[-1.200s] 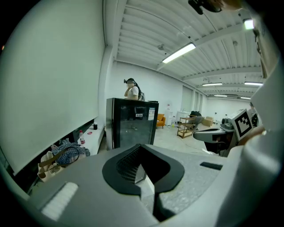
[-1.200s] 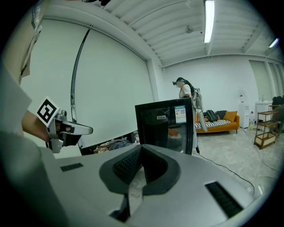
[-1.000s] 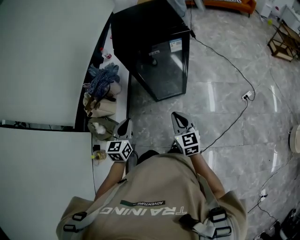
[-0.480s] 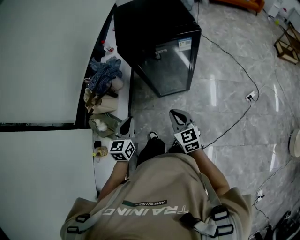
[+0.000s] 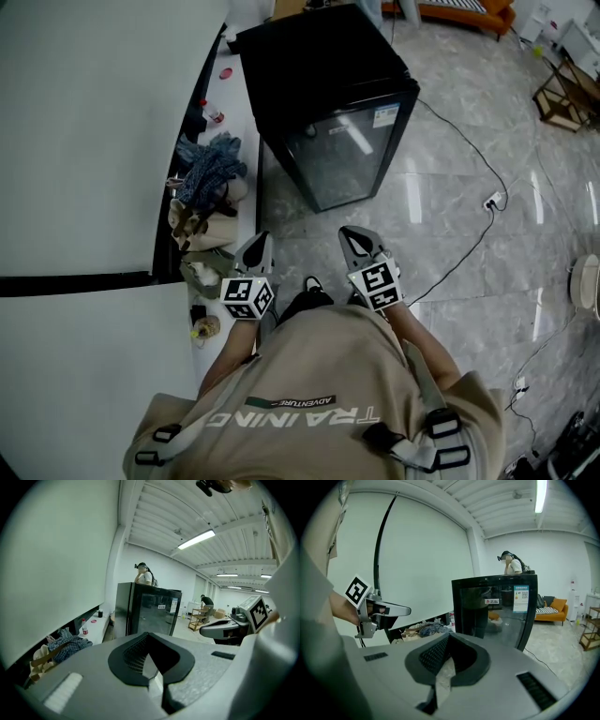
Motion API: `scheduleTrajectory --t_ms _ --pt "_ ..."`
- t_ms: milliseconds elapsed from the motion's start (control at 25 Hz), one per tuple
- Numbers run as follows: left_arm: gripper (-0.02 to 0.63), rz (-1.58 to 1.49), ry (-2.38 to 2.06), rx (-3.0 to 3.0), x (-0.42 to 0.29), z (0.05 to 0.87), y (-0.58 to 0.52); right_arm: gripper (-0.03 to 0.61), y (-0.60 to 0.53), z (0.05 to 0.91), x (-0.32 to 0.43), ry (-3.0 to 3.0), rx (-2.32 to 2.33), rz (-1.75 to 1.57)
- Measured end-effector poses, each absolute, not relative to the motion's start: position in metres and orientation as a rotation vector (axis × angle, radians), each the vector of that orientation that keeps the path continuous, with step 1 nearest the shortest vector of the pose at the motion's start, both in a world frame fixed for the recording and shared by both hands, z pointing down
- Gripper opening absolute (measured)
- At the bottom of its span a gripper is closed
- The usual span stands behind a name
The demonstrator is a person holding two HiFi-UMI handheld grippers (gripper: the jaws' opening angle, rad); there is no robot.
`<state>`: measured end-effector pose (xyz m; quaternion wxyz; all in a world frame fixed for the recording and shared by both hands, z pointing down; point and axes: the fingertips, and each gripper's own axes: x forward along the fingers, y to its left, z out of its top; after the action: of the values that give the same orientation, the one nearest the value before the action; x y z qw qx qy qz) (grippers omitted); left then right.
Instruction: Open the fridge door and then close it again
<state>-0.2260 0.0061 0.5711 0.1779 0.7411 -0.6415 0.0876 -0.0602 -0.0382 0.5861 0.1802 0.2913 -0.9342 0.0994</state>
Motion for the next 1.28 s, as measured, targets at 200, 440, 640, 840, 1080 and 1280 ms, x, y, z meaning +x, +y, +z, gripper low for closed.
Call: scheduleTrajectory --t_ms 200,440,640,840,1080,1280 --pt "0.000 0.240 -1.771 2.149 -0.258 0.567 -0.016 -0.005 -0.061 0.571 -0.095 -2.646 0.923 0.278" --pt "0.000 0.239 -1.686 2.218 -0.285 0.571 -0.036 -0.005 -0.077 0.565 -0.128 -2.609 0.987 0.211" --pt "0.000 0.230 -1.621 2.260 -0.296 0.583 -0.050 -0.005 -0.081 0.570 -0.141 -2.576 1.067 0.258" --pt "0.000 0.205 -1.603 2.262 -0.303 0.584 -0.063 -0.005 -0.087 0.569 -0.148 -2.565 1.067 0.248" --pt "0.000 0.221 -1.603 2.258 -0.303 0.588 -0.084 -0.005 -0.115 0.565 -0.152 -2.589 1.080 0.238" --pt "-0.002 0.283 -1.607 2.244 -0.296 0.585 -0.102 -0.005 -0.139 0.571 -0.152 -2.631 1.032 0.287"
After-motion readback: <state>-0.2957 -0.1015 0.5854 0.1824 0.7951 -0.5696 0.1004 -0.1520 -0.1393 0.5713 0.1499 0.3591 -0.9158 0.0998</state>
